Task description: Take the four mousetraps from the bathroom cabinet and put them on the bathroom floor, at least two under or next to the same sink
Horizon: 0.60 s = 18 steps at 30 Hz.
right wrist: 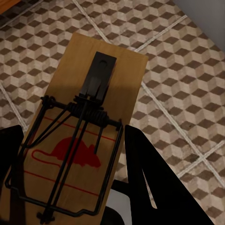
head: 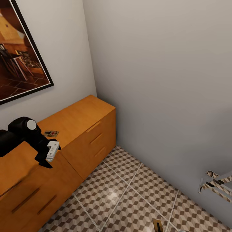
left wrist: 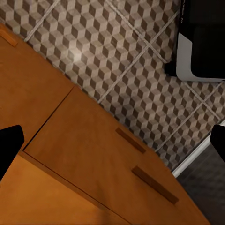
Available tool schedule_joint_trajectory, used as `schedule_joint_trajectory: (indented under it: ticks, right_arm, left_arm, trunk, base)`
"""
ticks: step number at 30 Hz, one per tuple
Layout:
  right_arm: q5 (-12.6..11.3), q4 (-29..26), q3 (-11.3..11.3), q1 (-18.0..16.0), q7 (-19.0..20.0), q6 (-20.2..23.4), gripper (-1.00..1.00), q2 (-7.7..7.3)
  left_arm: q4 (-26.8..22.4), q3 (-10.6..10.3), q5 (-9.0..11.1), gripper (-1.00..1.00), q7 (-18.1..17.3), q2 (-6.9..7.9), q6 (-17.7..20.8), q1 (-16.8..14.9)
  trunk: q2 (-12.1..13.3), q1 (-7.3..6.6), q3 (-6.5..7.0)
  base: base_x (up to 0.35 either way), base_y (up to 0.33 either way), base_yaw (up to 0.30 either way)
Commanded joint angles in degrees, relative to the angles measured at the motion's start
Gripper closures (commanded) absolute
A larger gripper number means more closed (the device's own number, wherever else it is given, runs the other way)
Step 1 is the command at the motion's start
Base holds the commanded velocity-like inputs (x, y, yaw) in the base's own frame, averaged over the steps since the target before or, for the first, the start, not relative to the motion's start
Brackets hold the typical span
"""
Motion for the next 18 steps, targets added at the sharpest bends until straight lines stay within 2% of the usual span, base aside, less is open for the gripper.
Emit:
schedule_joint_trajectory:
  ticks: [1, 10, 18]
  right_arm:
    - [-0.66, 0.04, 0.37, -0.04, 0.27, -0.14, 1.0, -0.02]
    - [-0.68, 0.04, 0.37, -0.04, 0.27, -0.1, 1.0, -0.02]
    - [-0.72, 0.06, 0.37, -0.04, 0.27, -0.07, 1.0, -0.02]
  left_arm:
    - [-0.18, -0.14, -0.23, -1.0, -0.25, 0.12, 0.61, -0.11]
    - [-0.8, 0.05, -0.19, -1.0, -0.25, 1.06, 0.6, -0.11]
    - [-1.2, 0.14, -0.19, -1.0, -0.25, 1.33, 0.63, -0.11]
  trunk:
    - [-0.1, 0.03, -0.1]
    - [-0.1, 0.03, -0.1]
    - [-0.1, 0.03, -0.1]
  base:
    - [0.0, 0.0, 0.0]
    - [0.0, 0.0, 0.0]
    - [0.0, 0.0, 0.0]
